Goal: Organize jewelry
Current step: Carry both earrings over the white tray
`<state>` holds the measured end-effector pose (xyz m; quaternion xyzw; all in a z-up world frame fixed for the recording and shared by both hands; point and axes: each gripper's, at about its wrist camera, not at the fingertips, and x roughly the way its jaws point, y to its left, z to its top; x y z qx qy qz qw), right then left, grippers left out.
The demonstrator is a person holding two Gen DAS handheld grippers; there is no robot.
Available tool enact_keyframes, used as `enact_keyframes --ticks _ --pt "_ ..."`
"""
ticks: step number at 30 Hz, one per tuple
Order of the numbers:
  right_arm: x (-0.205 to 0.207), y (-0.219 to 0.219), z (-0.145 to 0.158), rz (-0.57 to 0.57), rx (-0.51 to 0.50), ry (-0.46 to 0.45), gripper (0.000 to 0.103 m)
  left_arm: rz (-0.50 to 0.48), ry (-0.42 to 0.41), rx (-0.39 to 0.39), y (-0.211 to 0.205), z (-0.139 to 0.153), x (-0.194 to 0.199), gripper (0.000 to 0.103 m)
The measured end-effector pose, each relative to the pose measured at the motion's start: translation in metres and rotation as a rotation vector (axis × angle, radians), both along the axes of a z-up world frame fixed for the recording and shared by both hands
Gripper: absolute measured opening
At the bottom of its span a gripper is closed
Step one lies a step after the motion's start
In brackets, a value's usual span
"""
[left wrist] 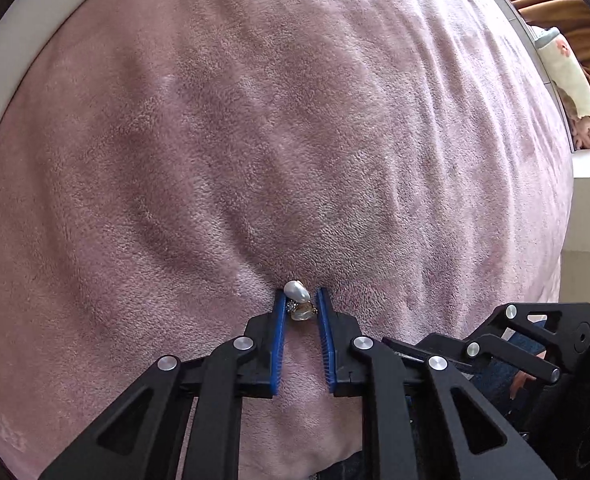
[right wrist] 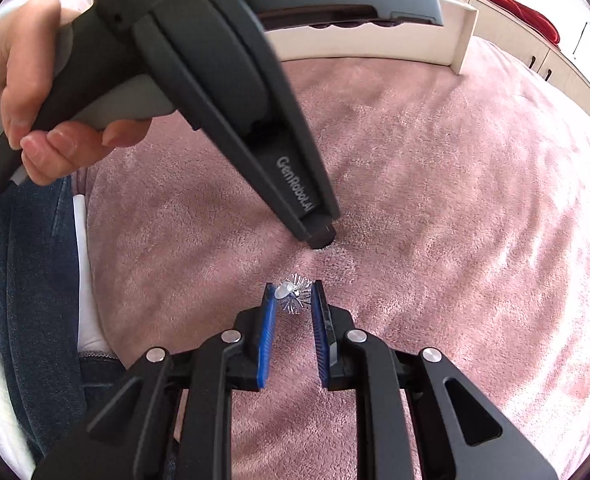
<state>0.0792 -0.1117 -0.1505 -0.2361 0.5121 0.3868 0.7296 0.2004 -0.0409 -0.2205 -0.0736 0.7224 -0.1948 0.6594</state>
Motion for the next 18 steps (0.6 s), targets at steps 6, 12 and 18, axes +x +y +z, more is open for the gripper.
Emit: enact_keyframes --ticks 6,12,18 --pt "0.001 -0.003 0.006 -0.021 0.012 -0.002 0.018 0.005 -0.009 -0.017 0.007 0.01 -0.01 0.02" --pt "0.015 -0.014 0.012 -0.049 0.021 -0.004 0.018 0.014 -0.025 -0.023 0.028 0.025 -0.011 0.02" --pt "0.028 -0.019 0.024 -0.08 0.029 -0.035 0.018 0.053 -0.062 -0.071 0.055 0.053 -0.009 0.02"
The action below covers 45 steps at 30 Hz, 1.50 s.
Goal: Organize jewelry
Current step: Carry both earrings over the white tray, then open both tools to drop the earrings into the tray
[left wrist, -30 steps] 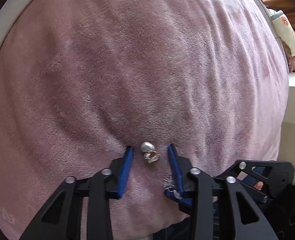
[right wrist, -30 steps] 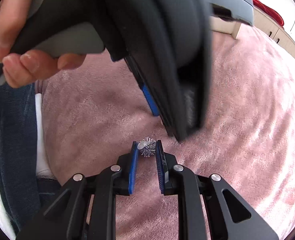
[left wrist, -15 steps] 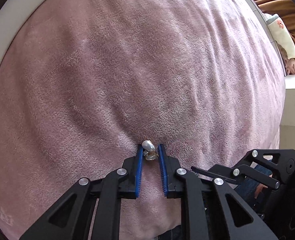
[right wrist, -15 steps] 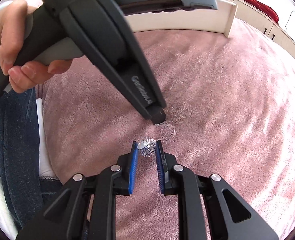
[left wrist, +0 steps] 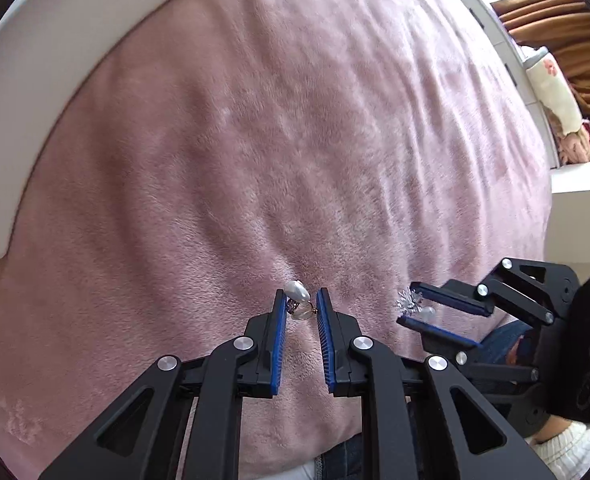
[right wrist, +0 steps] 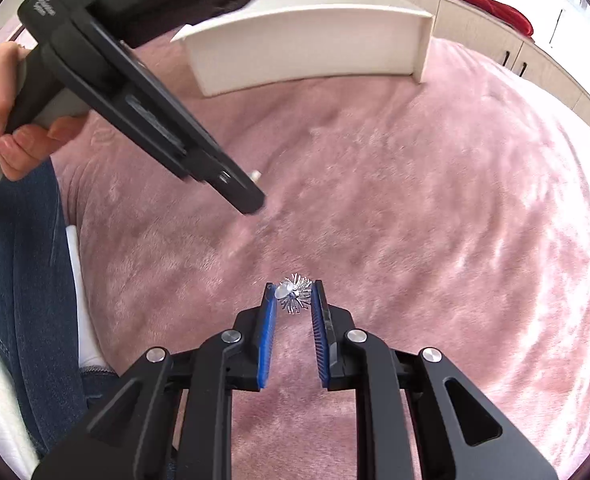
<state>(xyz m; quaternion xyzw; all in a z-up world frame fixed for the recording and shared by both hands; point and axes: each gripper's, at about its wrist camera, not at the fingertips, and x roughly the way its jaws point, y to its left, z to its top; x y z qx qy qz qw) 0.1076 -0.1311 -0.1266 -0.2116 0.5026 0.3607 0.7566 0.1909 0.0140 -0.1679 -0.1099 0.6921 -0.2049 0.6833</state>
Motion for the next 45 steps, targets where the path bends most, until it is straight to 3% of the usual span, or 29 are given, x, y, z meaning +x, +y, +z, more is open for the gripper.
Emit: enact_keyframes --ticks 15,24,31,35,45 --pt "0.067 0.019 0.08 -0.078 0.098 -0.146 0.018 0.164 -0.227 -0.098 0.102 0.119 0.014 0.02" --pt "0.124 0.076 0.135 -0.07 0.186 -0.218 0.018 0.28 -0.321 -0.033 0.183 0.167 0.05 0.02" --pt "0.16 0.118 0.16 -0.06 0.196 -0.251 0.018 0.32 -0.376 0.049 0.21 0.175 0.071 0.02" --pt "0.178 0.137 0.162 -0.074 0.202 -0.243 0.018 0.319 -0.413 0.158 0.215 0.17 0.079 0.02" --pt "0.207 0.169 0.146 -0.122 0.194 -0.2 0.018 0.341 -0.427 0.206 0.215 0.139 0.086 0.02"
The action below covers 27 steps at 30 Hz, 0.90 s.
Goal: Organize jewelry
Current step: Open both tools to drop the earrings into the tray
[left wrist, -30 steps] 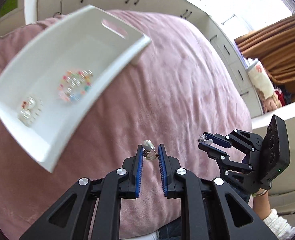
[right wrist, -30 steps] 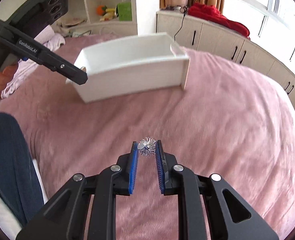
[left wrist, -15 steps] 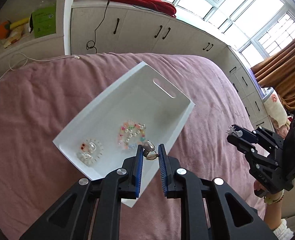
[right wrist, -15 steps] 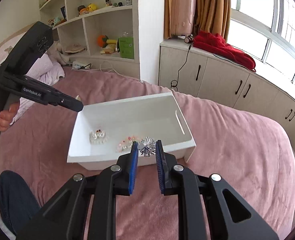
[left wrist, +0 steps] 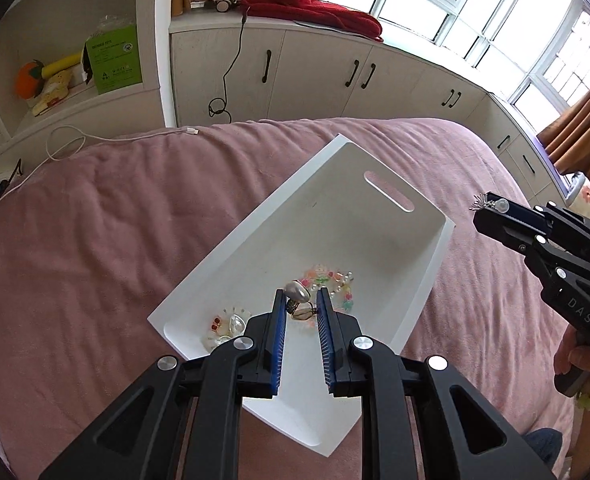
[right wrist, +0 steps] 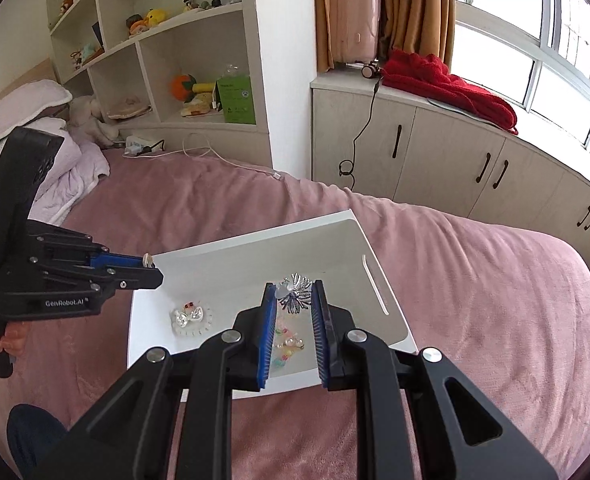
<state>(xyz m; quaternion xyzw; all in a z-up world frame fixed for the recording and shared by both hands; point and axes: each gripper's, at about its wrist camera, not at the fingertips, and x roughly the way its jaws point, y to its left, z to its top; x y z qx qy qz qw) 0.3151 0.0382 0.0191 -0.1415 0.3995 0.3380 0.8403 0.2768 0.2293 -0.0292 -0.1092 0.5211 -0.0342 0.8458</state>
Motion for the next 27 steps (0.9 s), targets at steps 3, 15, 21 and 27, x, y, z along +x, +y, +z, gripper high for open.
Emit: enact_keyframes --ticks 3,15,21,27 --pt "0.004 0.006 -0.006 -0.006 -0.009 0.006 0.018 -0.002 -0.001 0.082 -0.007 -0.009 0.001 0.02" --pt "0.021 0.031 -0.033 -0.013 -0.052 0.047 0.019 0.058 -0.028 0.271 -0.019 -0.045 0.007 0.02" --pt "0.021 0.043 -0.045 -0.013 -0.104 0.036 0.066 0.109 -0.006 0.278 -0.025 -0.061 0.007 0.048" --pt "0.016 0.043 -0.046 -0.029 -0.126 0.007 0.072 0.157 -0.015 0.266 -0.025 -0.055 -0.001 0.07"
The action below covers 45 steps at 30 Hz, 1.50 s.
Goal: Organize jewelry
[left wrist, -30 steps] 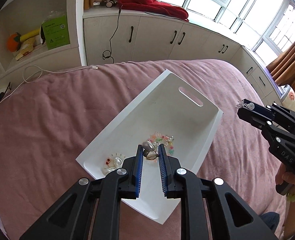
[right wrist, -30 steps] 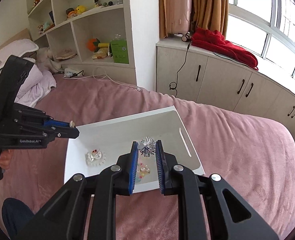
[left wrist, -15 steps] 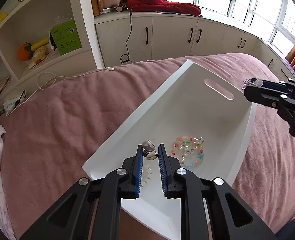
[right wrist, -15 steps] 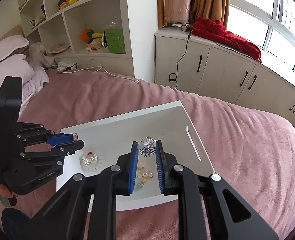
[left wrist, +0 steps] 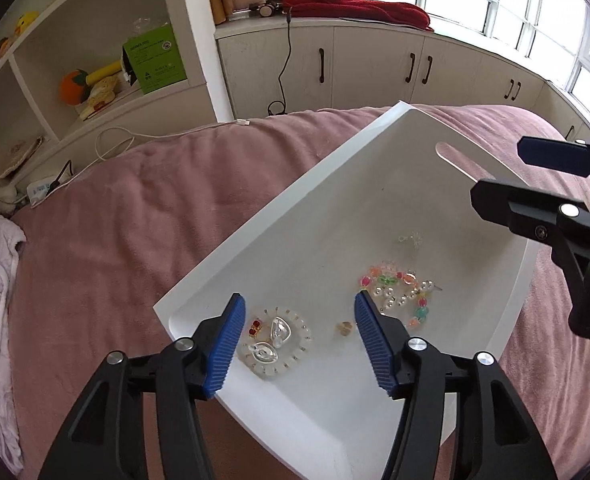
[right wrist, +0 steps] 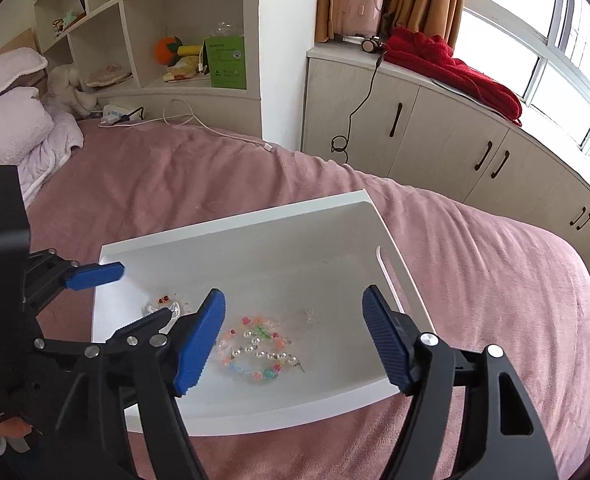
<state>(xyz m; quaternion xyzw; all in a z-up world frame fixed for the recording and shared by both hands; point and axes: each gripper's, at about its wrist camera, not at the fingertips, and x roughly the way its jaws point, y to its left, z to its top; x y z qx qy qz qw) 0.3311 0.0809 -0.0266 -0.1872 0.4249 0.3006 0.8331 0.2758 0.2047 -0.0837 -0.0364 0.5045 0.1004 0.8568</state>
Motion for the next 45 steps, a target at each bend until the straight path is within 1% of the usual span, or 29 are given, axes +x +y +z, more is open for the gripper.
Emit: enact_keyframes --ticks 3,5,6,7,8,10,12,15,17,24,27,29,34,39,43,45 --pt "-0.005 -0.005 0.004 -0.019 -0.002 -0.031 0.079 0.075 -0.039 -0.025 0.008 0.008 -0.01 0.074" --pt "-0.01 -0.009 0.007 -0.027 0.001 -0.049 0.085 0.099 -0.055 -0.031 0.009 0.013 -0.017 0.077" --pt "-0.013 -0.011 0.009 -0.031 0.001 -0.06 0.087 0.101 -0.062 -0.02 0.007 0.015 -0.02 0.078" --pt "-0.015 -0.013 0.01 -0.034 0.004 -0.066 0.092 0.098 -0.068 0.007 0.004 0.017 -0.023 0.08" --pt "-0.018 -0.015 0.011 -0.041 0.009 -0.073 0.096 0.094 -0.071 0.027 0.002 0.018 -0.025 0.084" --pt "-0.023 -0.021 0.012 -0.062 0.024 -0.087 0.098 0.092 -0.085 0.058 -0.001 0.022 -0.03 0.089" --pt "-0.031 -0.027 0.014 -0.082 0.048 -0.103 0.098 0.111 -0.113 0.054 0.001 0.027 -0.038 0.091" --pt "-0.045 -0.036 0.014 -0.113 0.088 -0.142 0.098 0.162 -0.193 0.024 0.007 0.034 -0.055 0.092" --pt "-0.056 -0.043 0.014 -0.128 0.114 -0.173 0.098 0.18 -0.227 0.025 0.008 0.037 -0.064 0.092" --pt "-0.078 -0.047 0.013 -0.122 0.129 -0.234 0.098 0.142 -0.288 0.113 -0.013 0.047 -0.082 0.092" --pt "-0.084 -0.05 0.013 -0.126 0.139 -0.257 0.098 0.152 -0.33 0.165 -0.024 0.049 -0.092 0.092" --pt "-0.085 -0.052 0.013 -0.13 0.146 -0.256 0.098 0.166 -0.351 0.163 -0.025 0.049 -0.098 0.092" --pt "-0.087 -0.055 0.01 -0.135 0.143 -0.265 0.098 0.206 -0.372 0.154 -0.024 0.043 -0.107 0.092" --pt "-0.087 -0.055 0.007 -0.126 0.124 -0.267 0.098 0.191 -0.353 0.14 -0.023 0.038 -0.105 0.092" --pt "-0.087 -0.056 0.004 -0.107 0.121 -0.26 0.098 0.185 -0.361 0.097 -0.02 0.038 -0.104 0.092" --pt "-0.086 -0.056 0.004 -0.092 0.11 -0.256 0.098 0.169 -0.351 0.102 -0.021 0.038 -0.101 0.092"
